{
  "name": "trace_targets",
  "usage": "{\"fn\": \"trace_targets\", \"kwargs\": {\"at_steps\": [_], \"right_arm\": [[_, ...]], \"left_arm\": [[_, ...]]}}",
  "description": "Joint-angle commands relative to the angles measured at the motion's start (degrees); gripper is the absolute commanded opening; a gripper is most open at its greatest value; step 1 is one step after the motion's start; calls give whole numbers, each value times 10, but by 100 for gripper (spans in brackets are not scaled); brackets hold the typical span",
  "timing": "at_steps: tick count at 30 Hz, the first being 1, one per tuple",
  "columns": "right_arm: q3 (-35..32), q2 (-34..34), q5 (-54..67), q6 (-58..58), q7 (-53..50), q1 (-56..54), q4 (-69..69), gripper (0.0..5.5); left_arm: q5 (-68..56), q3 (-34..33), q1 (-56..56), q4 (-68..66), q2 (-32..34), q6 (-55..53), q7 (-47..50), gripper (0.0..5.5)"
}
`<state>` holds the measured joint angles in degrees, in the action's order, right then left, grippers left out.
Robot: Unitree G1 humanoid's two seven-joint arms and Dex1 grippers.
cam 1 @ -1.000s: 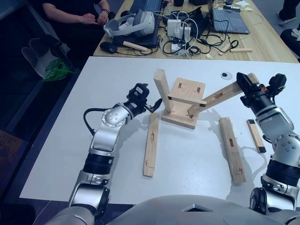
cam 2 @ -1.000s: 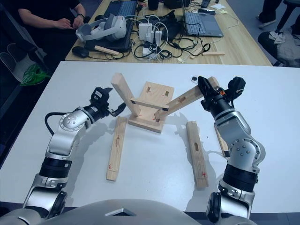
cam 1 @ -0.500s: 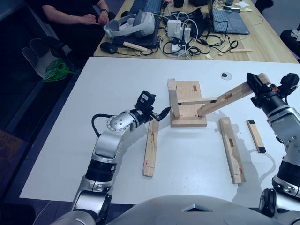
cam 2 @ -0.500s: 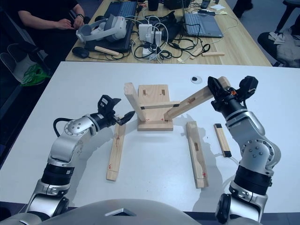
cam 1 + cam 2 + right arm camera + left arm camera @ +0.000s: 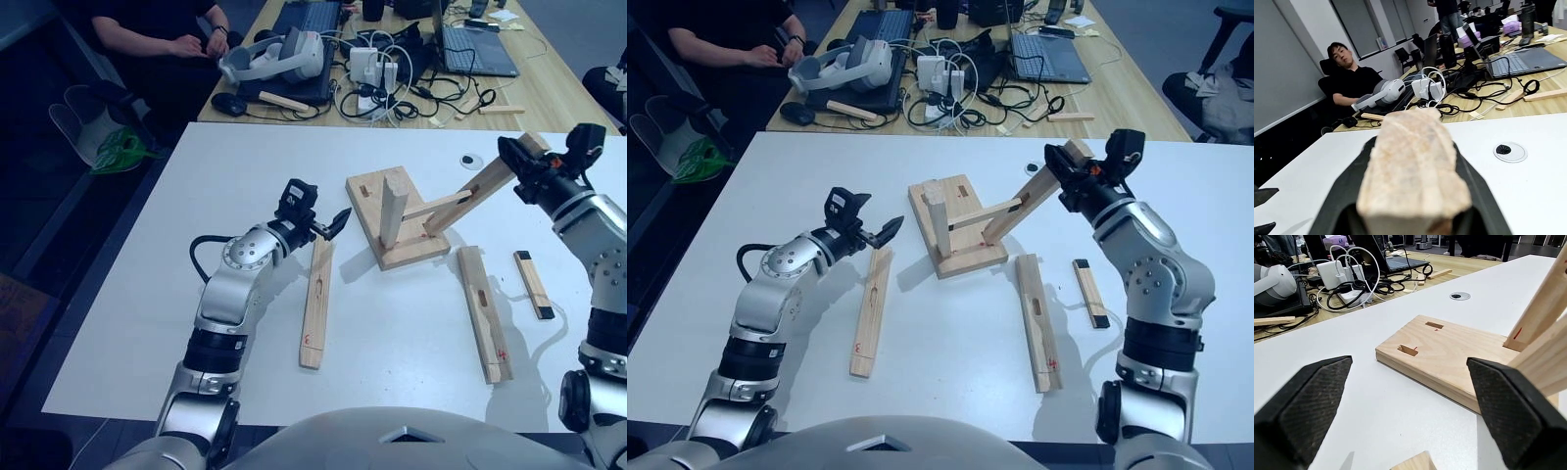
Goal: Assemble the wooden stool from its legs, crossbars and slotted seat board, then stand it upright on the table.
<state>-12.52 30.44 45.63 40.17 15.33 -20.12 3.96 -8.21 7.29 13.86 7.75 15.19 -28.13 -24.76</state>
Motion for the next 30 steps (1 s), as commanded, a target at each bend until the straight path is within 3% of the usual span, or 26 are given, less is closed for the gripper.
{"fn": "trace_targets", "kwargs": {"at_steps": [1,8,18,19,26,30], "right_arm": [[42,15,-52,26,45,33,-69,100],[60,5,-77,-1,86,48,-75,100],[92,-10,-141,-24,44,73,-62,100],[101,-8,-149,-15,38,73,-61,140],[186,-2,-224,69,-2,104,-35,259],[137,-55,-202,2,-20,100,-13,313]], "left_arm": [[4,1,10,-6,-9,3,10,434],[7,1,20,-17,-20,11,19,434],[10,3,22,-16,-18,17,20,434],[10,3,22,-16,-18,17,21,434],[12,7,22,-11,-22,17,23,434],[12,4,22,-13,-20,18,24,434]]}}
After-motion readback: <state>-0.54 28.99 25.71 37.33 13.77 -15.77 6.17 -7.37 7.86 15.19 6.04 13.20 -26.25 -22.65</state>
